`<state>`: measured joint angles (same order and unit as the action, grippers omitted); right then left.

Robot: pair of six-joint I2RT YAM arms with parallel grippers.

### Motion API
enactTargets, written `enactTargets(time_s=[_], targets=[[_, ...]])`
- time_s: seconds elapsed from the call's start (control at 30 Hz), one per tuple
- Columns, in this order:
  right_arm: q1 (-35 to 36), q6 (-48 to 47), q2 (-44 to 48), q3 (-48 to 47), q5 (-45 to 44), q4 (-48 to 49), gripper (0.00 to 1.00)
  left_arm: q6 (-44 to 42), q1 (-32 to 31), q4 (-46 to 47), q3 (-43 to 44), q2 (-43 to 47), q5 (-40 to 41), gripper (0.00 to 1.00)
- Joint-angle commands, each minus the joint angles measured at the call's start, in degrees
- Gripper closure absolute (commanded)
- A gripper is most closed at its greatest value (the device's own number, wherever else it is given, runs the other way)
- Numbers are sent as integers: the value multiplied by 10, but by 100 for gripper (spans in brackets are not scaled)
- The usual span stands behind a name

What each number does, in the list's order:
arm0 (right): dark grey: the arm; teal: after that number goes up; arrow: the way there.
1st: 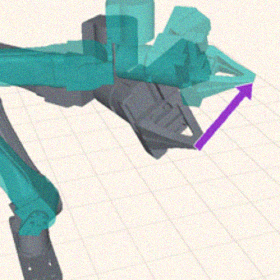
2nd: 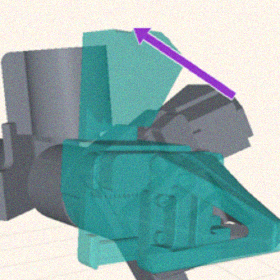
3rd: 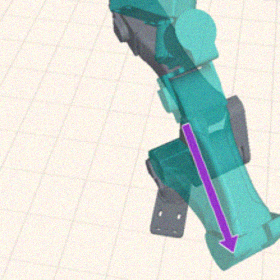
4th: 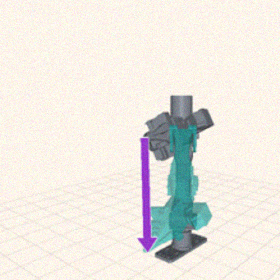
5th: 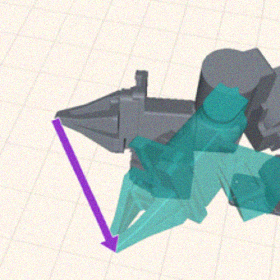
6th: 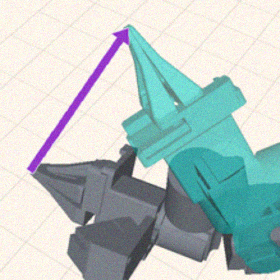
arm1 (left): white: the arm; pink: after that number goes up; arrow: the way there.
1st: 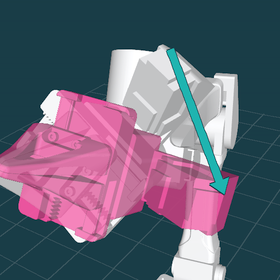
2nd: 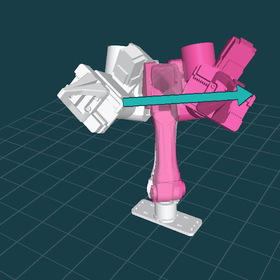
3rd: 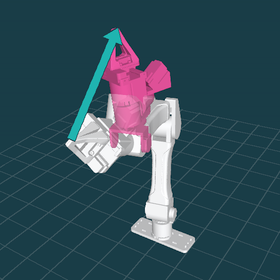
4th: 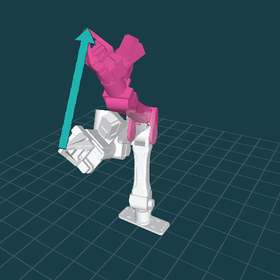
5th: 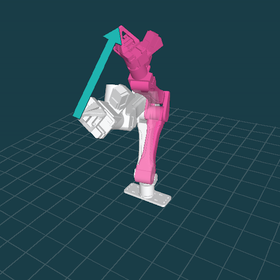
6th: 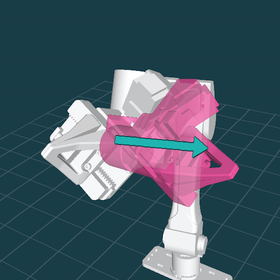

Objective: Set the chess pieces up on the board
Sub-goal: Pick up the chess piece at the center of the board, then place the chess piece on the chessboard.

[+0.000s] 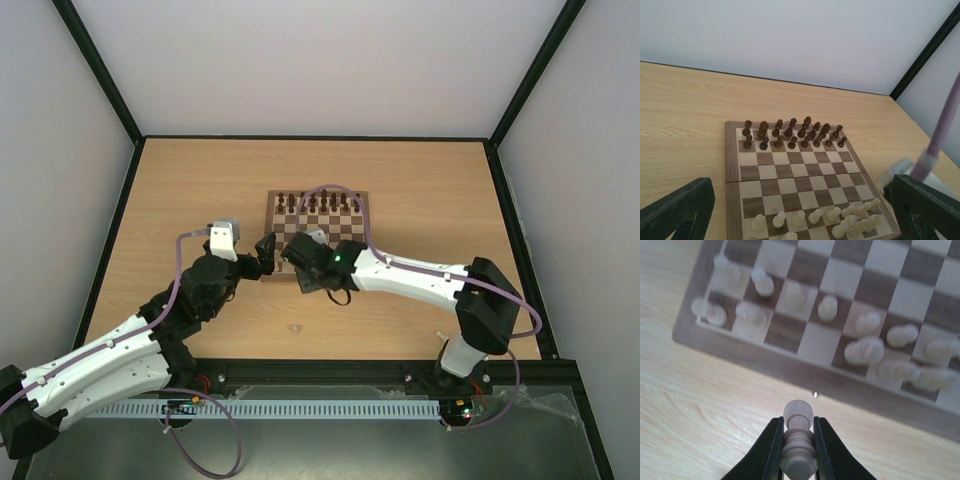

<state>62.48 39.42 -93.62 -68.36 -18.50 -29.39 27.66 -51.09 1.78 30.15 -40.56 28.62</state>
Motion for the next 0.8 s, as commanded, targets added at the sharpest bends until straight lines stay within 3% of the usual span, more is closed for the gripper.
enactTargets(time_s=[0.0, 0.3, 0.77], targets=[[-26, -58, -35, -48, 1, -40, 90, 4, -1, 3, -6, 6, 13, 1], [-52, -88, -115, -103, 2, -48, 90, 3, -1, 3, -5, 6, 12, 1], [-67, -93, -136, -98, 4, -37, 90, 3, -1, 3, -6, 8, 12, 1]])
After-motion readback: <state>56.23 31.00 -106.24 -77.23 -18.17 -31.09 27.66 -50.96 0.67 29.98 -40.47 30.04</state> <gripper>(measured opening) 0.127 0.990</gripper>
